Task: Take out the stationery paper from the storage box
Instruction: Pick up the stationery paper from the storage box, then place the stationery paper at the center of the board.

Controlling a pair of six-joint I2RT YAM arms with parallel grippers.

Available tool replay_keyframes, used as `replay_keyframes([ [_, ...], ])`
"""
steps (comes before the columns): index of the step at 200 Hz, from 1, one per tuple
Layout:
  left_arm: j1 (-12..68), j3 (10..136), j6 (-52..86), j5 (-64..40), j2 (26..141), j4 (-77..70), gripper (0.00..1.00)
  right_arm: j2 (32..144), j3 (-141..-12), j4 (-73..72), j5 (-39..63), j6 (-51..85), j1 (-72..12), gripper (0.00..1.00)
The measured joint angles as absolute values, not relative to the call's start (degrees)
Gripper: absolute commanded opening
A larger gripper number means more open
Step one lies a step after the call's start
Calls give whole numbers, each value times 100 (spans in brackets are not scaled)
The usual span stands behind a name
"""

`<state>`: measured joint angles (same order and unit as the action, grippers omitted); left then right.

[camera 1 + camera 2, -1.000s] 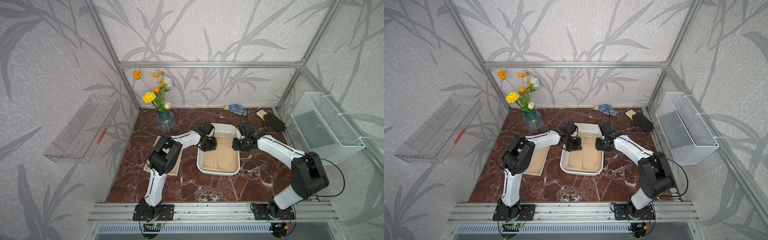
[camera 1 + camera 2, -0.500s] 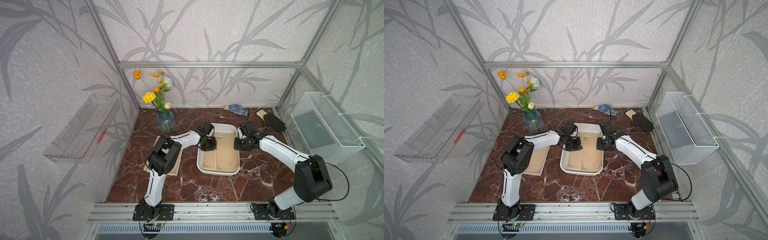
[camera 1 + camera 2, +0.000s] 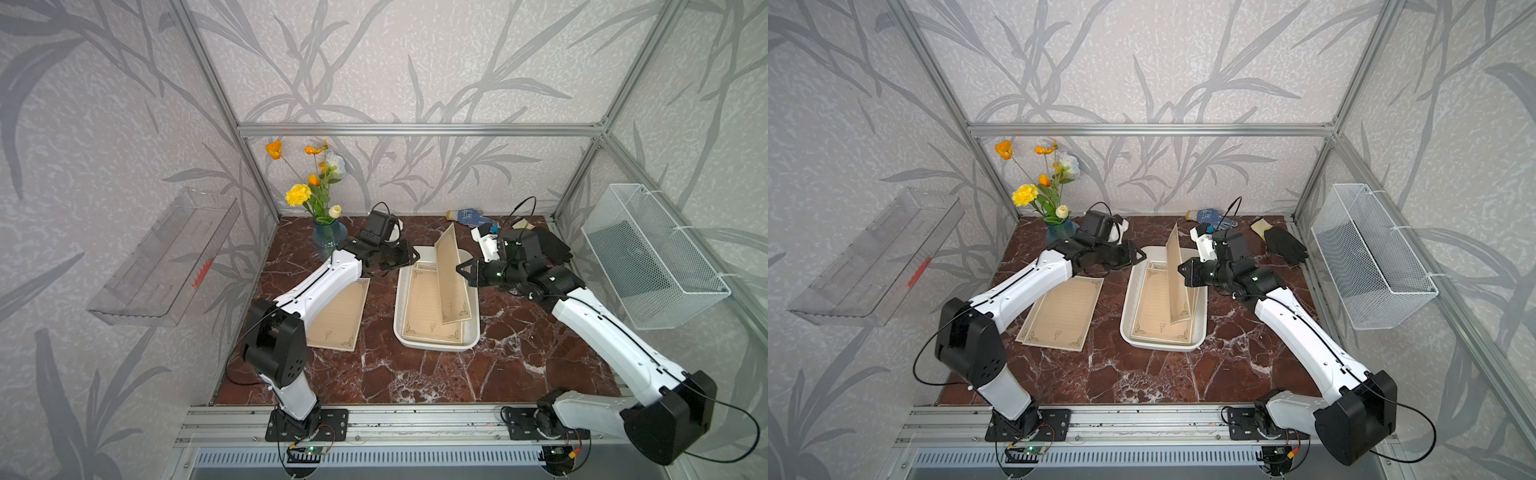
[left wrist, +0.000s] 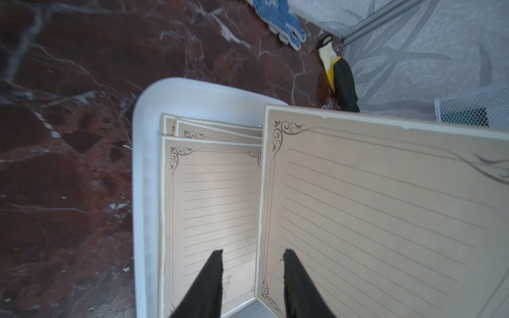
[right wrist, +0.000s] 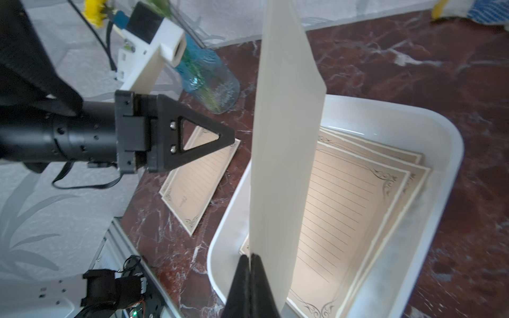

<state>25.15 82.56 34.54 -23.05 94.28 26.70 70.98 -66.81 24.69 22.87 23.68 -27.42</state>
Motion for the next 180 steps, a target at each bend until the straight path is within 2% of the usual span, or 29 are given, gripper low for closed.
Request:
replay_keyframes([
  [47, 1310, 7511, 2681, -2296, 7832, 2816, 46, 7089, -7118, 1813, 2980, 2418, -3452, 0],
  [70, 794, 7205, 2327, -2519, 7275, 2954, 57, 7205, -7207, 1179, 3315, 2604, -3695, 0],
  [87, 419, 7061, 2134, -2587, 6934, 3120, 61, 7345, -7168, 519, 3494, 2912, -3785, 0],
  [130, -386, 6925, 2209, -2292, 6329, 3520, 61, 8101, -6895, -1002, 3197, 4038, -3944, 0],
  [180, -563, 7513, 2202, -696, 6147, 4219, 61, 9480, -6860, -1815, 2460, 5004, -4525, 0],
])
